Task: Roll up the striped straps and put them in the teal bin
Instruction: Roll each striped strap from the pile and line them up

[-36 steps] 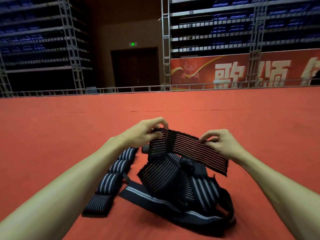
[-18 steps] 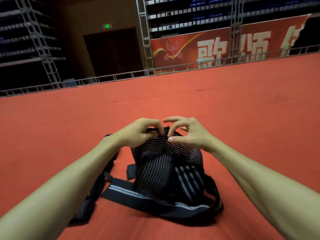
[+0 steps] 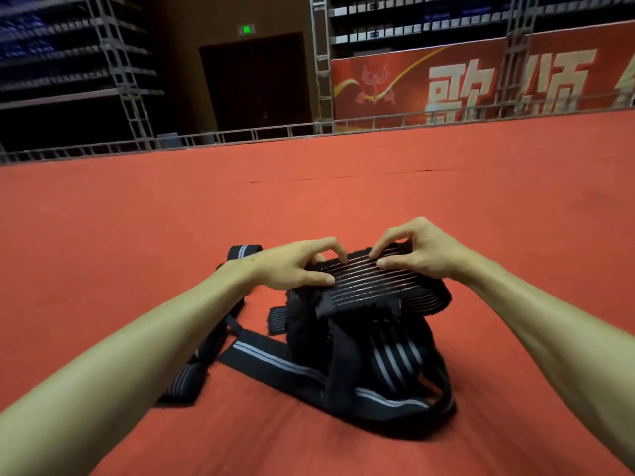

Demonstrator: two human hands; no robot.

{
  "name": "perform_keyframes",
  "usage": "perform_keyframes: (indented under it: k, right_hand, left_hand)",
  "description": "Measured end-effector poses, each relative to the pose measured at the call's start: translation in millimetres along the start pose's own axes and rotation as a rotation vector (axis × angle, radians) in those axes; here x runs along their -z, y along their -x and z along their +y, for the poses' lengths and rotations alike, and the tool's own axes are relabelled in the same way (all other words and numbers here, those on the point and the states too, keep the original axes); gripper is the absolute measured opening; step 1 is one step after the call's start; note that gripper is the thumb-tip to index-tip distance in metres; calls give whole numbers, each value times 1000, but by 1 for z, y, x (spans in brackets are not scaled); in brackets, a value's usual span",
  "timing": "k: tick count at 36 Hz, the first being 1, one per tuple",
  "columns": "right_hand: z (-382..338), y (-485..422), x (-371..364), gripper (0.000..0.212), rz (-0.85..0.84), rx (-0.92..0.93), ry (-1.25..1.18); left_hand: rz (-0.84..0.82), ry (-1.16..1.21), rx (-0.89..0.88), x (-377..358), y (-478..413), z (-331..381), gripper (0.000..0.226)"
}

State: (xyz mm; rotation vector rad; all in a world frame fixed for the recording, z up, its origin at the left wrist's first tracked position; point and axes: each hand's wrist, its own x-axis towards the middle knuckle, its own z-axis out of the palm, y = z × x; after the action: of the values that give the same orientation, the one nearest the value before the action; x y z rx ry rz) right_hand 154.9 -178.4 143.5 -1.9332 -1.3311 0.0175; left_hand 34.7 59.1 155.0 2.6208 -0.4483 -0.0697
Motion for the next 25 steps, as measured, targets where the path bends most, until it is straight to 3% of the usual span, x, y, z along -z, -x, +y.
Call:
perform_keyframes:
  k: [13,17,25]
  right_hand:
    - [-18,-12,-34,16,-18,33,-90]
    - [-18,-14,-40,13,-13,34,-76]
    - [-18,-8,-42,18,-37,31,-3]
  left_hand:
    - [180,-114,-125,6,-4,14,19]
    - [115,-185,-57,4,3,6,27]
    - [10,-309,30,-3,7,1,22]
